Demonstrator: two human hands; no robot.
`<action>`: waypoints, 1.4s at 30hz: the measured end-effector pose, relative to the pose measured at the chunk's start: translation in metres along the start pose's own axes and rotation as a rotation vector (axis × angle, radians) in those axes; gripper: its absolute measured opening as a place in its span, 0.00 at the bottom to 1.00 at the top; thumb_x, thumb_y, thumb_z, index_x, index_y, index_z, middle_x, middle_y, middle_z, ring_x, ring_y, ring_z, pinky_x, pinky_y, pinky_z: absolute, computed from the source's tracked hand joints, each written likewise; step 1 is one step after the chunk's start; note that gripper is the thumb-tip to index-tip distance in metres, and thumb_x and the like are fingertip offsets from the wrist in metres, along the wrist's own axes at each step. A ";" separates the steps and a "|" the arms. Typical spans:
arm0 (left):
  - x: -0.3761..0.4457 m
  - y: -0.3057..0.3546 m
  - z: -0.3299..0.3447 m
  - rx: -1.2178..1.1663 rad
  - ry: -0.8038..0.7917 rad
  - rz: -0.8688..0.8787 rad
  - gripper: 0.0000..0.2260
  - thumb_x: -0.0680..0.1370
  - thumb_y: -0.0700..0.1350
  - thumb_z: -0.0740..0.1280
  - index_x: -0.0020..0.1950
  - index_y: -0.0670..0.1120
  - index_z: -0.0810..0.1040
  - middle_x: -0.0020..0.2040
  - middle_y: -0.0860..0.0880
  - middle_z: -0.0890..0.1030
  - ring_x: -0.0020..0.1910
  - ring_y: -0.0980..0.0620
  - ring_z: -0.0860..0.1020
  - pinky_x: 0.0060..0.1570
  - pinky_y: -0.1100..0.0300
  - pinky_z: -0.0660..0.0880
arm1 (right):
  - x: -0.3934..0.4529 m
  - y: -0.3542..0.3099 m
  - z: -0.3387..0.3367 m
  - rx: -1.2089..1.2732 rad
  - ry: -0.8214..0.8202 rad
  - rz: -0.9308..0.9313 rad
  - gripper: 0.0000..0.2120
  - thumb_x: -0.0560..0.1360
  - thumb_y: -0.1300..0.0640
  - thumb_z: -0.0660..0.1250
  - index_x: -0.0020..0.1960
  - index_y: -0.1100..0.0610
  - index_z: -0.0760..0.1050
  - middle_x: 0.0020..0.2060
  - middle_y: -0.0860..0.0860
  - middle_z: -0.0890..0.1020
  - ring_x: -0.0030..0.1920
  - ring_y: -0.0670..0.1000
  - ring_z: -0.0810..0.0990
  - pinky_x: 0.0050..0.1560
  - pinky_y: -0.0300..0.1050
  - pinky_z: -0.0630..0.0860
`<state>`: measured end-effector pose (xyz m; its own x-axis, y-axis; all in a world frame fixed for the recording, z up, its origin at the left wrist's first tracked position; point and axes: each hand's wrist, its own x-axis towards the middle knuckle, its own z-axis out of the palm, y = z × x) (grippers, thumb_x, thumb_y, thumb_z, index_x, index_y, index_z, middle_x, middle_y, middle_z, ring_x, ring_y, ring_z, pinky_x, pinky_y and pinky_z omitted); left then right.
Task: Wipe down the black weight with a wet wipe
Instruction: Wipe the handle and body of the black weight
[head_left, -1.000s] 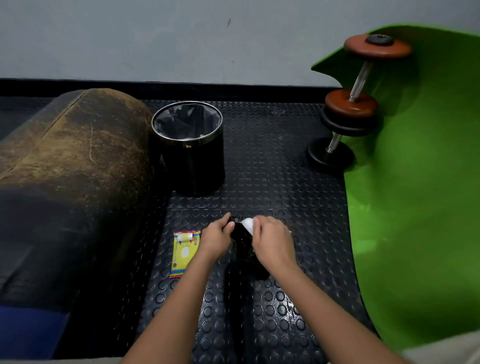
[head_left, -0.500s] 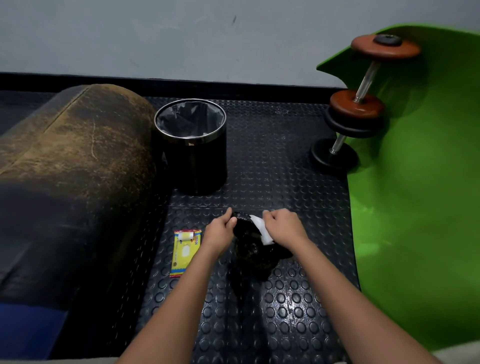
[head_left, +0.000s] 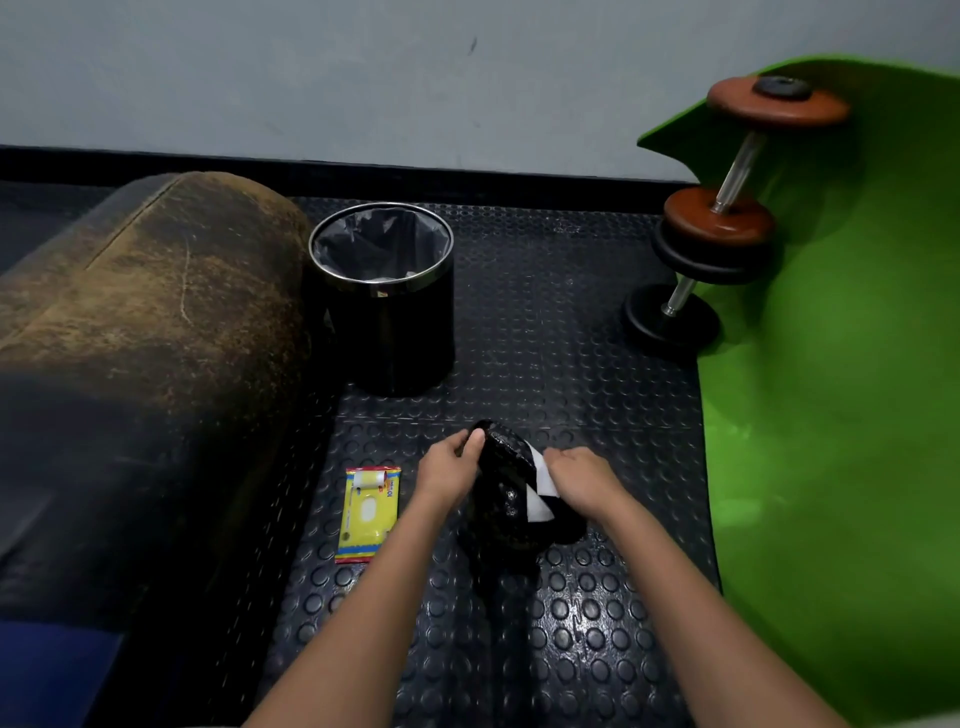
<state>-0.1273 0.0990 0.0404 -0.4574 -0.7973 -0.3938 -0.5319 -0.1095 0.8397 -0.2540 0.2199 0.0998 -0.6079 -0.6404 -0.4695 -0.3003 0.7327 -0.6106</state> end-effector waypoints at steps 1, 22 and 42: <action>-0.002 -0.002 0.004 0.002 0.003 -0.004 0.23 0.80 0.58 0.58 0.71 0.47 0.71 0.67 0.48 0.75 0.68 0.49 0.71 0.65 0.58 0.66 | 0.001 -0.002 0.002 0.013 0.008 0.004 0.17 0.80 0.54 0.54 0.35 0.58 0.68 0.39 0.54 0.74 0.40 0.54 0.72 0.37 0.47 0.64; 0.001 -0.058 0.040 0.010 -0.197 -0.004 0.27 0.78 0.60 0.59 0.76 0.60 0.57 0.73 0.51 0.67 0.70 0.50 0.68 0.70 0.50 0.64 | 0.004 -0.003 0.022 0.124 -0.006 0.043 0.15 0.81 0.52 0.52 0.43 0.58 0.71 0.44 0.55 0.74 0.46 0.55 0.73 0.48 0.47 0.67; 0.007 -0.064 0.043 -0.083 -0.182 -0.053 0.27 0.79 0.56 0.61 0.76 0.57 0.57 0.72 0.48 0.69 0.68 0.48 0.70 0.68 0.49 0.67 | 0.015 -0.006 0.011 0.201 -0.140 0.137 0.12 0.78 0.53 0.57 0.42 0.57 0.74 0.39 0.55 0.76 0.38 0.53 0.73 0.39 0.46 0.65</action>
<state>-0.1267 0.1262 -0.0320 -0.5558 -0.6696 -0.4927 -0.5015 -0.2026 0.8411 -0.2532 0.2034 0.0887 -0.5214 -0.5739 -0.6315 -0.0617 0.7635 -0.6429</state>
